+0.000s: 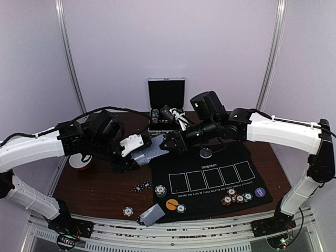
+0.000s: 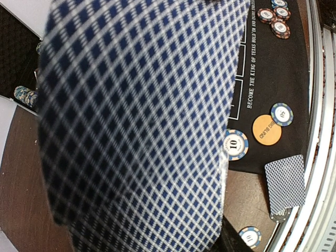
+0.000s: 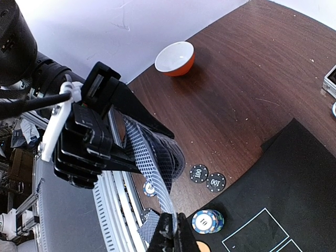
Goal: Distribute texas hold em gaming equipment
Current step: Pick up the poker card from the face-down deck piles, then distribute the poker card in the small blind area, then pick up the poker card from the face-down deck piles.
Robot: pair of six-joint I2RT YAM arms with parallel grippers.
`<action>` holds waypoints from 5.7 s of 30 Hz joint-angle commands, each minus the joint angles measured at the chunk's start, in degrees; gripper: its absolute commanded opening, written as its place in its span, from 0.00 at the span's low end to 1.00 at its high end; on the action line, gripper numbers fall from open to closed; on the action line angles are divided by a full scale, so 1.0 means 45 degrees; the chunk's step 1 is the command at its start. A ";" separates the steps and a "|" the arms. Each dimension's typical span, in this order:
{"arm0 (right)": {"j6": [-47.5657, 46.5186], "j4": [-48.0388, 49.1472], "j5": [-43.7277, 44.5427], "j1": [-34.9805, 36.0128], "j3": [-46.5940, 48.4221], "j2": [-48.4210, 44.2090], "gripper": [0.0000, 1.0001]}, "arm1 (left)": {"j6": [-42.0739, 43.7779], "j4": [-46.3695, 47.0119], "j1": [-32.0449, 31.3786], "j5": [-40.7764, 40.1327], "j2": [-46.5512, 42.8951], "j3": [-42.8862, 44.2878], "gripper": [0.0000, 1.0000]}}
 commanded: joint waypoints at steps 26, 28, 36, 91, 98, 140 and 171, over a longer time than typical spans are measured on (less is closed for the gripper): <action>-0.7267 -0.9310 0.4360 -1.2409 -0.3213 -0.3521 0.00 | 0.0382 0.0931 0.0109 0.0119 -0.0322 -0.0249 0.45; -0.7650 -0.9277 0.5114 -1.2481 -0.3932 -0.3593 0.00 | 0.0390 0.0936 0.0120 0.0102 -0.0350 -0.0270 0.45; -0.8012 -0.9196 0.6875 -1.2800 -0.5554 -0.3250 0.00 | 0.0433 0.0937 0.0108 0.0098 -0.0639 -0.0338 0.45; -0.4815 -0.8214 1.2594 -1.0829 -0.2302 -0.2278 1.00 | 0.0440 0.0996 0.0118 -0.0093 -0.0910 -0.0484 0.46; -0.2284 -0.4732 0.6300 -0.5435 -0.0992 -0.4054 1.00 | 0.0395 0.0976 0.0120 0.0018 -0.0793 -0.0380 0.46; 0.0656 0.6948 0.0298 0.0554 -0.2144 0.0922 0.15 | 0.0143 0.0938 0.0120 0.0141 -0.0820 -0.0229 0.45; 0.0153 0.0814 0.1461 -0.0270 -0.2342 -0.3484 0.00 | -0.0376 0.0860 0.0157 -0.0765 -0.0591 -0.0134 0.46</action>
